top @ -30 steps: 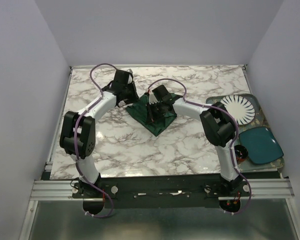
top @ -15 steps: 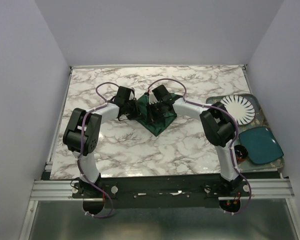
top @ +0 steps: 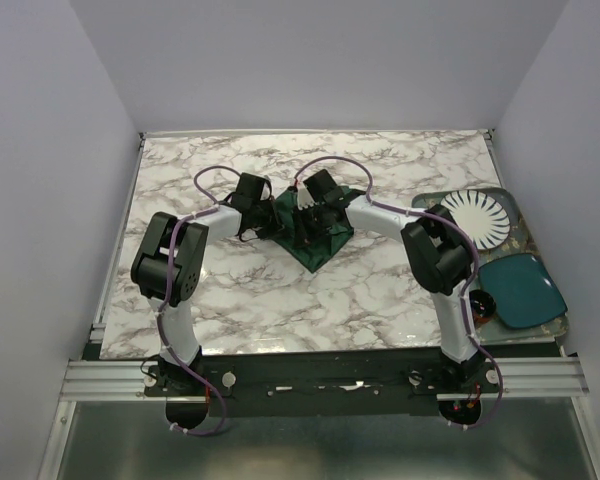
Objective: Fold the napkin, place the utensils inside, and roll it up
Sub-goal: Roll the napkin with the utensil
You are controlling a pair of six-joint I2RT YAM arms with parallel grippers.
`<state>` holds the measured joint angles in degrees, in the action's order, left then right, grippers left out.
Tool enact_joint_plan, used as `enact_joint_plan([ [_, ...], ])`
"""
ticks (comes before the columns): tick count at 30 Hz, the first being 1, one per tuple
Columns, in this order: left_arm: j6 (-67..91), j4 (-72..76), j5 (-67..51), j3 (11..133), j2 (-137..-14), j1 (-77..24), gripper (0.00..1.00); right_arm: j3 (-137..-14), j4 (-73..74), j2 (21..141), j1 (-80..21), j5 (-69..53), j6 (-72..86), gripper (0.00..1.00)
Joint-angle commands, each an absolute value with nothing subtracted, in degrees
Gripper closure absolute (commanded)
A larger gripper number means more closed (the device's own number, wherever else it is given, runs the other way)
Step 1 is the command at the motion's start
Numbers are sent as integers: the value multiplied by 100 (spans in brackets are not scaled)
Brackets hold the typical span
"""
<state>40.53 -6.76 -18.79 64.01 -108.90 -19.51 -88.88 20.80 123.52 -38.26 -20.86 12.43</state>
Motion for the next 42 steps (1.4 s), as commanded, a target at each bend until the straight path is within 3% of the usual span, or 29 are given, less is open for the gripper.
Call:
enact_joint_plan([
  [1,4052,-730,-1424,6127,-11268,-1934,100,-8929,3129,12077,-4008,-1415,721,70],
  [9,4148,-475,-1590,5915,-11267,-1925,100,-8947,3006,11760,-4394,-845,229,45],
  [13,4219,-387,-1705,5862,-11355,-1925,100,-8921,2813,11795,-4544,-405,53,41],
  [38,4192,-395,-1749,5801,-11268,-1863,100,-8947,2663,12350,-4641,210,-88,40],
  [42,4201,-361,-1749,5774,-11276,-1855,100,-9017,2707,11981,-4641,97,-220,33],
])
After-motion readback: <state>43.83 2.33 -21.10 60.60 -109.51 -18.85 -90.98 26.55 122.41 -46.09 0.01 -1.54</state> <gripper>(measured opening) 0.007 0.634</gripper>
